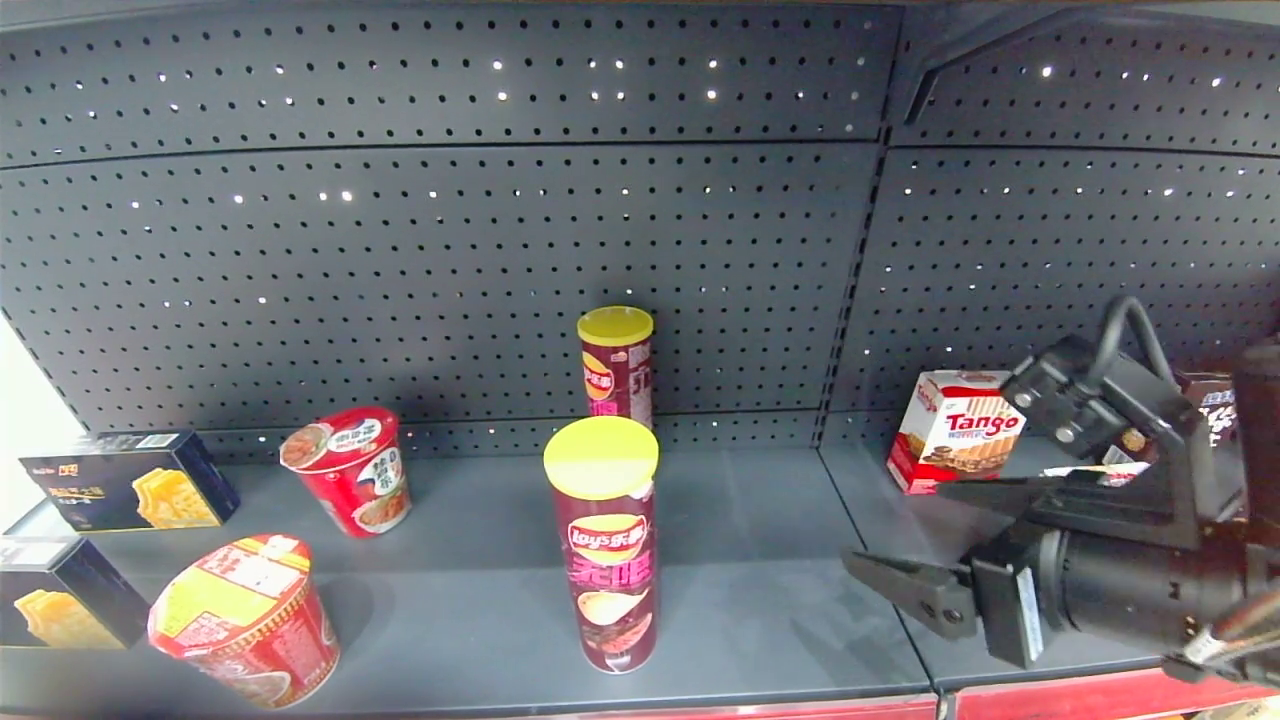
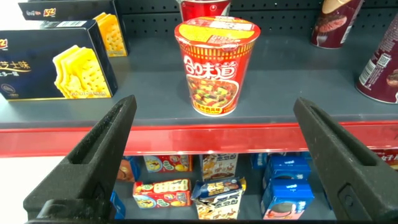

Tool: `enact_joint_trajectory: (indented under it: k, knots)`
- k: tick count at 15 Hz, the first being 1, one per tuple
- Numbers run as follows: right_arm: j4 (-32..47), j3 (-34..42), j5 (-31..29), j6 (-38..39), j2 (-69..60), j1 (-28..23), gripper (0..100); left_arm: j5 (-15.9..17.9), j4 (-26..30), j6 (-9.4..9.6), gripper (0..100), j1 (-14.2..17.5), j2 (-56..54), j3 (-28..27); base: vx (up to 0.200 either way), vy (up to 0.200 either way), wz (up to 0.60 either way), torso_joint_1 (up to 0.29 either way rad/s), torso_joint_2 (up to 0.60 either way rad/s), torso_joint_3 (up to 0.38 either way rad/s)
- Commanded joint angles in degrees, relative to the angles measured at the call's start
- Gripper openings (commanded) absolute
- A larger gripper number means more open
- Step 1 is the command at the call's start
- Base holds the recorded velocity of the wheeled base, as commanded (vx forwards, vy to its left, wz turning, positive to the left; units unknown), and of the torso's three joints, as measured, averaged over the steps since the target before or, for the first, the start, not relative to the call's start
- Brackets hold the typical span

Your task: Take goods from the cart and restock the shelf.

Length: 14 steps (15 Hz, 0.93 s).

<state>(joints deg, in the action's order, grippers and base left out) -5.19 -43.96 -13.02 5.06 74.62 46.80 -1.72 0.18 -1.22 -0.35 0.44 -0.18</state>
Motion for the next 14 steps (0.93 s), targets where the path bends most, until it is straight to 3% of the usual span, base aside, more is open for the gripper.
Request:
enact_joint_trajectory:
  k: [1,5,9,14]
  knots:
    - [-0.4,5.7,-0.3,0.2,-9.5,-2.4,100,0.0,0.0,-0.01,100,0.0,0.1,0.0,0.0,0.0,0.0,0.0,0.0,0.0]
    - [-0.3,3.9,-0.4,-0.7,-17.8,-2.7,100,0.0,0.0,-0.01,100,0.0,0.1,0.0,0.0,0.0,0.0,0.0,0.0,0.0]
    - [-0.1,3.1,-0.5,-6.8,-27.2,-4.3,100,0.0,0.0,-0.01,100,0.0,0.1,0.0,0.0,0.0,0.0,0.0,0.0,0.0]
    - [0.3,7.5,1.8,-8.5,-41.4,-22.6,100,0.0,0.0,-0.01,100,0.0,0.1,0.0,0.0,0.0,0.0,0.0,0.0,0.0]
